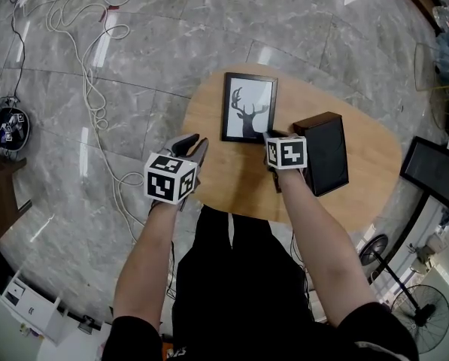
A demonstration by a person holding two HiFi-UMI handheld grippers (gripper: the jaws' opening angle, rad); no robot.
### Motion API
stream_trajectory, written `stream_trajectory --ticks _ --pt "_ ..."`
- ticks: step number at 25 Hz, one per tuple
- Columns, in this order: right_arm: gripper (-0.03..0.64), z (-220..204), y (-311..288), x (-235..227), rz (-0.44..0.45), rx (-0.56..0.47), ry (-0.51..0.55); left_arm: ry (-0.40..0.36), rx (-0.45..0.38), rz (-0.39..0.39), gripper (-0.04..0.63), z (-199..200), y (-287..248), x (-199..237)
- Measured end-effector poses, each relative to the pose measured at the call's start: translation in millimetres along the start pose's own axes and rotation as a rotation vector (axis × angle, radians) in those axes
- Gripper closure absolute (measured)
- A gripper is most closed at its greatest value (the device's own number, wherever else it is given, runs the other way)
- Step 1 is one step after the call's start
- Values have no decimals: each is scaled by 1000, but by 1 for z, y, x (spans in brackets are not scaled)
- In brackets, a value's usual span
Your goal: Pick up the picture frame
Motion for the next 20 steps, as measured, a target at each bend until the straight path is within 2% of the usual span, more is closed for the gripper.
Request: stream_trajectory --ticks 3,5,11,16,20 --pt "525 -18 1 12 23 61 31 11 6 -1 503 -5 6 -1" --pt "525 -22 3 14 23 65 24 10 8 -4 503 -7 8 -1" --pt "491 6 -4 5 -16 47 47 7 8 -14 503 -11 8 3" --pt "515 10 -8 10 -54 77 131 0 19 -31 503 -21 11 -1" --pt "520 9 -8 11 -73 71 147 -4 25 -33 503 -29 16 0"
Point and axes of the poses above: the fingertips, and each gripper's own axes: y backward along the fingers, x to its left, z out of its top, the point moved 3 cm from there along y, backward along the fingers, and after that the axes turned 1 degree about -x, right-handed, at the moved point
